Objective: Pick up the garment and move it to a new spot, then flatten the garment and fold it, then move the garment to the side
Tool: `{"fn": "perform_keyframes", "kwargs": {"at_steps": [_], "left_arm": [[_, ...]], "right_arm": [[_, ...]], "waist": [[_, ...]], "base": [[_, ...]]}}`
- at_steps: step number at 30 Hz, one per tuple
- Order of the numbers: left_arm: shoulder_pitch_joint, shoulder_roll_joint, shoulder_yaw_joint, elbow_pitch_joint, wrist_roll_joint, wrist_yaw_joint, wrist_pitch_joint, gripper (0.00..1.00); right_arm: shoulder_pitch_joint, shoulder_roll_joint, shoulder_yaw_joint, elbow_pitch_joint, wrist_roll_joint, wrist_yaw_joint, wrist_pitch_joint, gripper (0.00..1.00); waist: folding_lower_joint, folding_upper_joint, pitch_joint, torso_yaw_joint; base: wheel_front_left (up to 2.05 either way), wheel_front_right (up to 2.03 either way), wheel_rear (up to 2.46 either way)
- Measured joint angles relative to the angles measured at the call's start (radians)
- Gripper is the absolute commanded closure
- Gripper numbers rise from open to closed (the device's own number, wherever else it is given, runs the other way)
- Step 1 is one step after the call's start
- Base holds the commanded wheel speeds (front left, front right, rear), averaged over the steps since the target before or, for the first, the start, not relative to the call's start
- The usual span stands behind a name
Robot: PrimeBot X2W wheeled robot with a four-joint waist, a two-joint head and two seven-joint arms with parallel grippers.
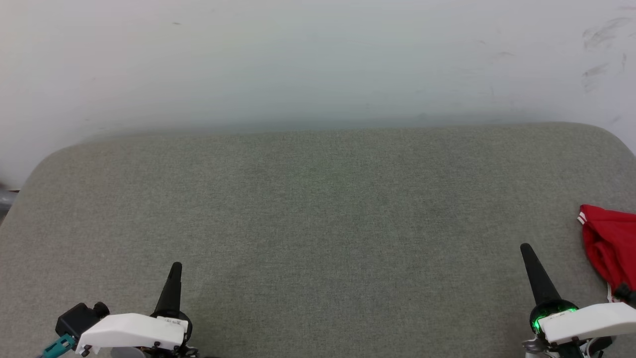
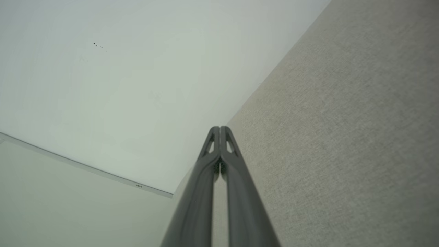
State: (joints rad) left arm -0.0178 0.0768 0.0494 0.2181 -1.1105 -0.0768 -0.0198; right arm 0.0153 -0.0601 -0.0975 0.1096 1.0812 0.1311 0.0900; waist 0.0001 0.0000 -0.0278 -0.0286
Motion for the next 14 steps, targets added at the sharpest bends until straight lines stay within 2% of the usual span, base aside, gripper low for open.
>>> {"fn": "perform_keyframes", "kwargs": {"at_steps": [14], "left_arm": [[-0.025, -0.010, 0.020, 0.007, -0.133, -0.013, 0.037, 1.00]], "right_arm": [[-0.037, 0.002, -0.005, 0.035, 0.140, 0.000, 0.008, 1.00]], "waist": [[0.0000, 0.0000, 0.007, 0.006]], "base": [[0.00, 0.00, 0.00]]}}
